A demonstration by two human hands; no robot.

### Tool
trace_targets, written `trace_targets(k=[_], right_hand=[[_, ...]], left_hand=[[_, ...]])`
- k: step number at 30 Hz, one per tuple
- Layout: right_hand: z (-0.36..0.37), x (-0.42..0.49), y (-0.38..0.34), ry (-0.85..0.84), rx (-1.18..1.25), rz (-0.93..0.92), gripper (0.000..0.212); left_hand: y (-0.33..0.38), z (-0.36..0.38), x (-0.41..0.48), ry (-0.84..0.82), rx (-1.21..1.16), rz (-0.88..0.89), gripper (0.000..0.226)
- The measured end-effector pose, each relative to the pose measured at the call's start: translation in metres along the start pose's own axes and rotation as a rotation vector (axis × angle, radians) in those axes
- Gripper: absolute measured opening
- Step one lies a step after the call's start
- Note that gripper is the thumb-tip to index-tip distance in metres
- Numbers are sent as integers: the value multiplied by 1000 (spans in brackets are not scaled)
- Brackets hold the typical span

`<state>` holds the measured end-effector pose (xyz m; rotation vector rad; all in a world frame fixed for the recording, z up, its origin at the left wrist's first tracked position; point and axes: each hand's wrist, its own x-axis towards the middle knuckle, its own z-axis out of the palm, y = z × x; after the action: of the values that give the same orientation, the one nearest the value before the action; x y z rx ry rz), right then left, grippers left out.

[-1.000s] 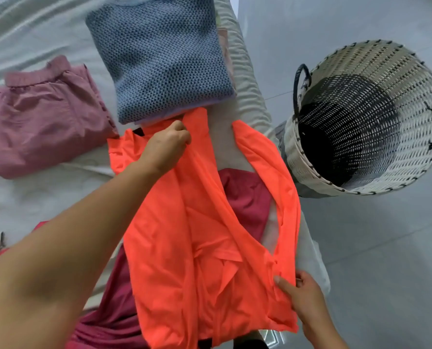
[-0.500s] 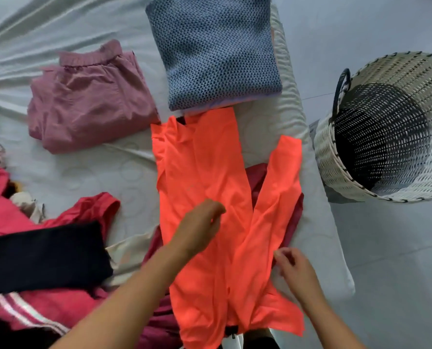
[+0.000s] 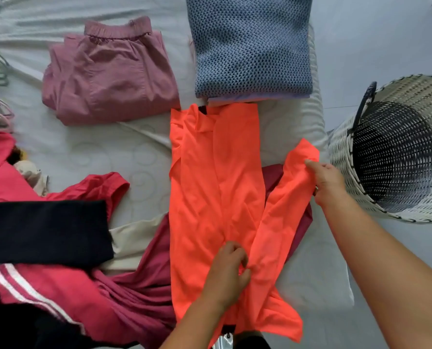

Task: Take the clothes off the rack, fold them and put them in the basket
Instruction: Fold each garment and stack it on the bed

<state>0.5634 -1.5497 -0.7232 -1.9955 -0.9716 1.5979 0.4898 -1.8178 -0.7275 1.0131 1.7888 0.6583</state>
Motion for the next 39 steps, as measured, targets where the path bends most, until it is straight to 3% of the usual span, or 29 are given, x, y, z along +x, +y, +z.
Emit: trace_targets(k=[2, 5, 8, 11, 15, 17, 19, 22, 24, 26, 28, 31, 34, 36, 39], right_hand=[[-4, -2, -6, -66, 161, 57, 28], [-4, -17, -19, -209, 205, 20, 24], [18, -45, -41, -397, 136, -155, 27], [53, -64, -63, -518, 226, -287, 26], [100, -44, -73, -495, 270, -385, 24], [114, -22, -60, -433, 56, -369, 22], [115, -7, -38, -342, -161, -354, 24], [95, -15, -5, -270, -283, -409, 34], [68, -33, 21, -206, -375, -457, 28], [38, -57, 51, -201, -381, -401, 14], [6, -88, 84, -240, -438, -273, 16], [-32, -135, 134, -369, -656, -88, 20], [-55, -159, 168, -411, -912, -79, 24], [-59, -166, 176, -394, -925, -45, 25], [-58, -163, 186, -282, -857, -147, 34]], left_hand=[[4, -4, 1, -78, -166, 77, 13], [8, -8, -9, -135, -314, 1, 16], [-11, -6, -29, -2, -452, -132, 23], [-24, -7, -44, 120, -674, -264, 36], [-23, -14, -39, 183, -928, -397, 59], [-24, -15, -32, 201, -914, -451, 51], [-30, -14, -27, 211, -877, -492, 26], [-34, -13, -28, 234, -857, -542, 19], [-33, -14, -32, 236, -879, -559, 18], [-31, -15, -34, 230, -889, -566, 14], [-30, -15, -35, 203, -878, -567, 8], [-27, -16, -36, 176, -822, -560, 12], [-29, -15, -37, 207, -755, -570, 14], [-29, -15, -38, 248, -672, -570, 11], [-28, -15, -46, 352, -492, -499, 27]])
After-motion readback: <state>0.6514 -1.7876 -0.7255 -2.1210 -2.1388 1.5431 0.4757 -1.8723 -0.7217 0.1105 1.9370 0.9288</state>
